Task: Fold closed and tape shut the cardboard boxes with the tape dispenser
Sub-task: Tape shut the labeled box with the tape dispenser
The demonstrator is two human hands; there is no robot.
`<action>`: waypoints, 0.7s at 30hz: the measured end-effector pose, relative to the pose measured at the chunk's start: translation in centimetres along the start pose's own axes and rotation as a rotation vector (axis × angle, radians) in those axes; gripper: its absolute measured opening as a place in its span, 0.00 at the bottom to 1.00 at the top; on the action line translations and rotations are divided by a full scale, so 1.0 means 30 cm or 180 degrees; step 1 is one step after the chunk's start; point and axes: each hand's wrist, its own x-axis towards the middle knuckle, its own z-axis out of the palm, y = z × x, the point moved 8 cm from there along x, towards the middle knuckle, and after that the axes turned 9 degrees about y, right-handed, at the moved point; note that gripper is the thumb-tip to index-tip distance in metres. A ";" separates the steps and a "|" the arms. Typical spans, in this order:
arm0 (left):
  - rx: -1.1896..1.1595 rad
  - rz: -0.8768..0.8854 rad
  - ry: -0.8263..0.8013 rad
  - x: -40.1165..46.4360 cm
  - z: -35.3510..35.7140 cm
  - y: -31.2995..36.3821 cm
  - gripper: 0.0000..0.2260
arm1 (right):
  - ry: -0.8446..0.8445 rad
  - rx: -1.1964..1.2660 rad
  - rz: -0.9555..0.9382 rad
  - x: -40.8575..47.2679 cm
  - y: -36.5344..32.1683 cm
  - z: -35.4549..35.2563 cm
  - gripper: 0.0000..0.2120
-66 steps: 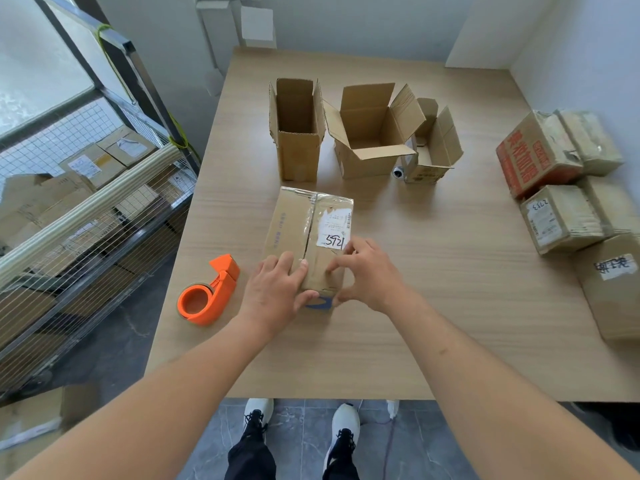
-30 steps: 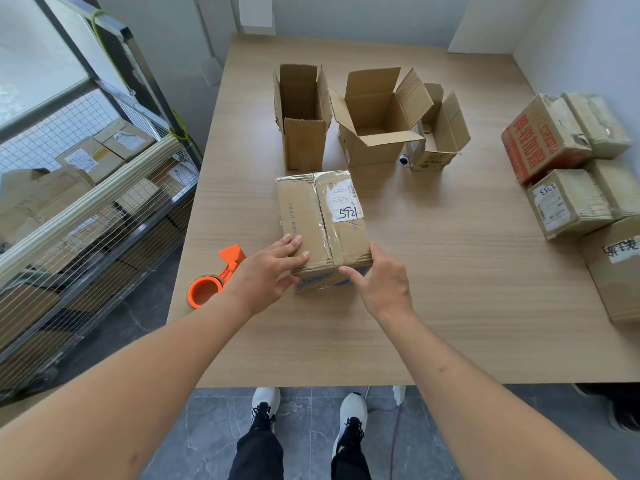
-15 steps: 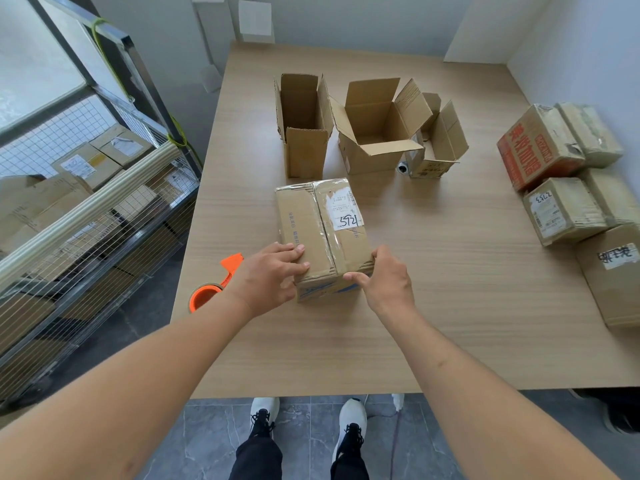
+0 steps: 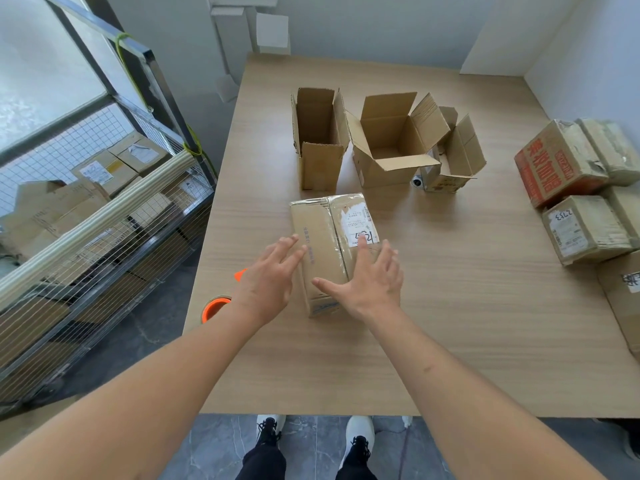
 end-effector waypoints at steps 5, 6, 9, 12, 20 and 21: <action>0.0134 -0.0576 -0.0298 0.010 0.030 -0.091 0.31 | -0.0192 -0.0057 0.0502 0.010 -0.077 0.060 0.75; 0.0146 -0.0643 -0.0338 0.010 0.030 -0.104 0.30 | -0.0220 -0.0104 0.0551 0.013 -0.081 0.066 0.75; 0.0161 -0.0731 -0.0392 0.008 0.019 -0.134 0.28 | -0.0298 -0.0195 0.0636 0.026 -0.088 0.071 0.73; 0.0144 -0.0738 -0.0438 0.005 0.003 -0.151 0.26 | -0.0202 -0.0256 0.0663 0.029 -0.096 0.047 0.71; 0.0274 -0.0408 -0.0528 0.058 -0.061 -0.118 0.27 | 0.0139 -0.0181 0.0839 -0.095 -0.058 -0.009 0.61; 0.0274 -0.0343 -0.0537 0.066 -0.070 -0.105 0.28 | 0.0168 -0.0200 0.0857 -0.111 -0.051 -0.023 0.61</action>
